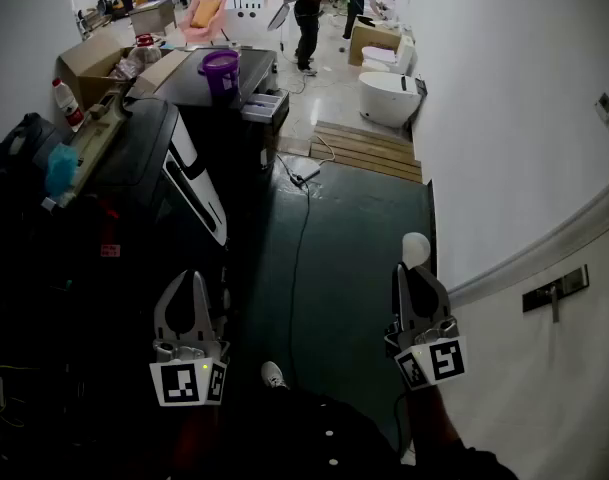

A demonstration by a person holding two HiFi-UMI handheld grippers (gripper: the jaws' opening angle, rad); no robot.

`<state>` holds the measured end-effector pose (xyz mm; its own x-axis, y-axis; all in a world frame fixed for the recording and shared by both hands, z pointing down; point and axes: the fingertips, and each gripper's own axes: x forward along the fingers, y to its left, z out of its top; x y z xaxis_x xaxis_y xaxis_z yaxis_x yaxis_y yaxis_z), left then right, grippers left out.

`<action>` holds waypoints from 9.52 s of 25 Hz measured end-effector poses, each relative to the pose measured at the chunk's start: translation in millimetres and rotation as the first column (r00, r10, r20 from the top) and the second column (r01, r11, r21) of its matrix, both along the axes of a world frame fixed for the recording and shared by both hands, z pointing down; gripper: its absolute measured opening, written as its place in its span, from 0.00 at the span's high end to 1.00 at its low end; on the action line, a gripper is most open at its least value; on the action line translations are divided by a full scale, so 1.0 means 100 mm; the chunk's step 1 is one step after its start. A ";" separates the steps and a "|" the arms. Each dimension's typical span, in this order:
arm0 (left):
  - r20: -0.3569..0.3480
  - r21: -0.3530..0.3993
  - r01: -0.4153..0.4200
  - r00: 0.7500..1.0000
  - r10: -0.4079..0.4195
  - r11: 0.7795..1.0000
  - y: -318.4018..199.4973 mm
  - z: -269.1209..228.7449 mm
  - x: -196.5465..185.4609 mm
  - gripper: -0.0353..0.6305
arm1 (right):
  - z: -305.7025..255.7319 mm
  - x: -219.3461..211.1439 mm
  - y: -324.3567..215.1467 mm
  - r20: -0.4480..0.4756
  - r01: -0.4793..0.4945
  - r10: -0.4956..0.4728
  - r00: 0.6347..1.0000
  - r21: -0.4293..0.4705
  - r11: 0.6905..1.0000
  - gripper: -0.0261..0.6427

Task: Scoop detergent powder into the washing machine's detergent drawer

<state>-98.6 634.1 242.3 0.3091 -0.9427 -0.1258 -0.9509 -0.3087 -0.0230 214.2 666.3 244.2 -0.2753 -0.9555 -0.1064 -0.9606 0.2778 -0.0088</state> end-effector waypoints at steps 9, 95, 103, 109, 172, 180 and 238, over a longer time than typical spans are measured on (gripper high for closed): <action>-0.001 -0.001 -0.014 1.000 0.014 1.000 -0.17 0.01 -0.06 0.93 | -0.03 -0.09 -0.12 0.014 0.001 -0.001 1.000 0.012 1.000 0.91; 0.063 -0.027 0.102 0.993 -0.100 0.994 -4.30 0.24 0.27 0.93 | 0.23 0.07 -4.74 0.034 0.144 -0.143 0.989 -0.011 0.990 0.91; 0.048 -0.033 0.097 0.994 -0.095 0.995 -4.80 0.28 0.11 0.93 | 0.22 -0.06 -5.19 0.028 0.135 -0.134 0.991 -0.012 0.991 0.91; 0.031 -0.016 0.088 0.996 -0.088 0.996 -5.15 0.22 -0.01 0.93 | 0.25 -0.10 -5.50 -0.005 0.129 -0.129 0.992 -0.007 0.992 0.91; 0.067 -0.004 0.285 0.956 -0.284 0.958 -7.50 0.27 0.15 0.93 | 0.44 -0.11 -8.54 0.016 0.344 -0.344 0.939 -0.047 0.938 0.91; 0.057 0.007 0.297 0.953 -0.297 0.955 -7.82 0.24 -0.25 0.93 | 0.53 -0.79 -9.01 -0.035 0.442 -0.449 0.893 -0.117 0.889 0.91; -0.022 -0.319 0.305 0.944 -0.328 0.898 -8.39 1.45 -0.95 0.93 | 2.21 -2.65 -9.72 -0.291 -0.003 -0.711 -0.640 -0.925 0.381 0.91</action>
